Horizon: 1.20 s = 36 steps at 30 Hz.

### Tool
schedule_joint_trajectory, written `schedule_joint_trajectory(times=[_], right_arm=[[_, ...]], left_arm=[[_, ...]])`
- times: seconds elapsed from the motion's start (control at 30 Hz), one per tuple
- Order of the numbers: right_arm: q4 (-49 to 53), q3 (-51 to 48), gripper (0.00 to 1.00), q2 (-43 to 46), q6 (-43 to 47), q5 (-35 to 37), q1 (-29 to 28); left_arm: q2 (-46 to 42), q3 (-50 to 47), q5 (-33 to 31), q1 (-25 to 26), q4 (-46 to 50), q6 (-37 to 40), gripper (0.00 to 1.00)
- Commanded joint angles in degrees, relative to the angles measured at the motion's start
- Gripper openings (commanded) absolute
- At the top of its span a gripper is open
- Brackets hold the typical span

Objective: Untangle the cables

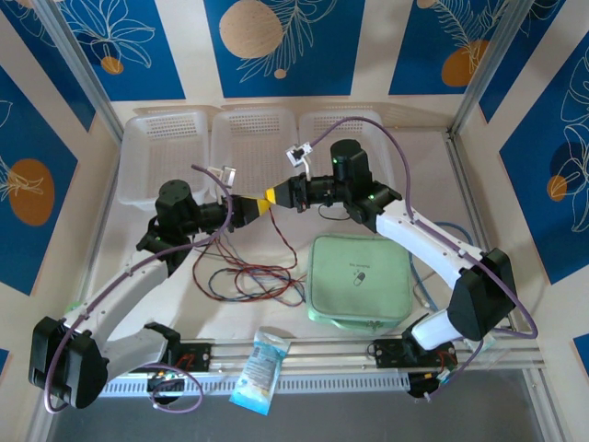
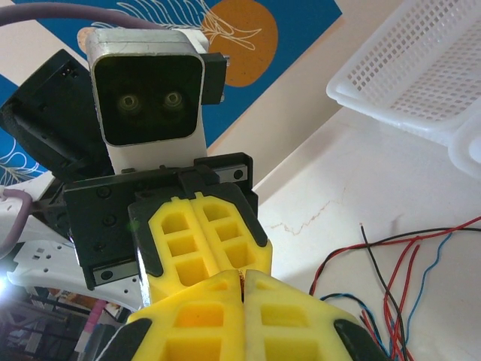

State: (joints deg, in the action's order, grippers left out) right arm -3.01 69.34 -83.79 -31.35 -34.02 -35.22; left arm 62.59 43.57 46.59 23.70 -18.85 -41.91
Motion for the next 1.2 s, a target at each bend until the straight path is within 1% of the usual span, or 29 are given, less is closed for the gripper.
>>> schedule_joint_trajectory(times=[0.0,0.27,0.3,0.33,0.37,0.4,0.53,0.63,0.67,0.8,0.9,0.97,1.07,1.17], right_arm=[[-2.4,-1.7,0.00,2.0,-1.3,0.6,0.5],[-5.5,-3.0,0.00,2.3,-3.5,-1.8,1.5],[-5.2,-2.9,0.02,2.2,-3.3,-1.9,1.6],[-4.6,-2.6,0.10,1.9,-2.9,-2.0,1.6],[-4.1,-2.3,0.14,1.6,-2.3,-2.7,1.6],[-3.9,-2.0,0.15,1.2,-2.1,-3.3,1.6],[-4.8,-1.8,0.15,0.4,-2.3,-4.3,1.6],[-5.1,-1.9,0.09,0.3,-2.0,-4.4,1.6],[-5.2,-1.8,0.08,0.4,-1.9,-4.4,1.6],[-4.9,-1.6,0.16,0.2,-1.6,-5.4,1.7],[-6.8,-1.9,0.18,-0.5,-2.4,-7.3,1.6],[-6.9,-1.8,0.18,-1.0,-2.6,-7.5,1.6],[-7.4,-1.8,0.13,-1.4,-2.8,-7.5,1.6],[-7.3,-1.8,0.13,-1.4,-2.5,-7.0,1.7]], left_arm=[[-0.2,-0.1,-1.5,0.6,-2.5,-0.9,0.00],[0.3,-0.6,-1.5,0.6,-4.1,-1.8,0.00],[0.3,-0.5,-1.4,0.6,-4.0,-1.8,0.00],[0.3,-0.5,-1.4,0.6,-3.9,-1.8,0.00],[0.3,-0.4,-1.3,0.6,-3.8,-1.8,0.00],[0.4,-0.2,-1.1,0.6,-3.9,-1.9,0.00],[0.4,0.5,-0.5,0.6,-3.3,-1.8,0.00],[0.4,0.5,-0.6,0.6,-2.7,-1.4,0.00],[0.4,0.5,-0.5,0.6,-2.7,-1.4,0.00],[0.5,0.4,-0.3,0.6,-2.7,-1.6,0.00],[0.5,0.4,-0.4,0.6,-3.0,-1.7,0.00],[0.7,0.5,-0.2,0.6,-3.4,-1.9,0.00],[0.6,0.5,0.0,0.7,-3.4,-1.9,0.00],[0.4,0.4,0.0,0.6,-3.1,-1.7,0.00]])
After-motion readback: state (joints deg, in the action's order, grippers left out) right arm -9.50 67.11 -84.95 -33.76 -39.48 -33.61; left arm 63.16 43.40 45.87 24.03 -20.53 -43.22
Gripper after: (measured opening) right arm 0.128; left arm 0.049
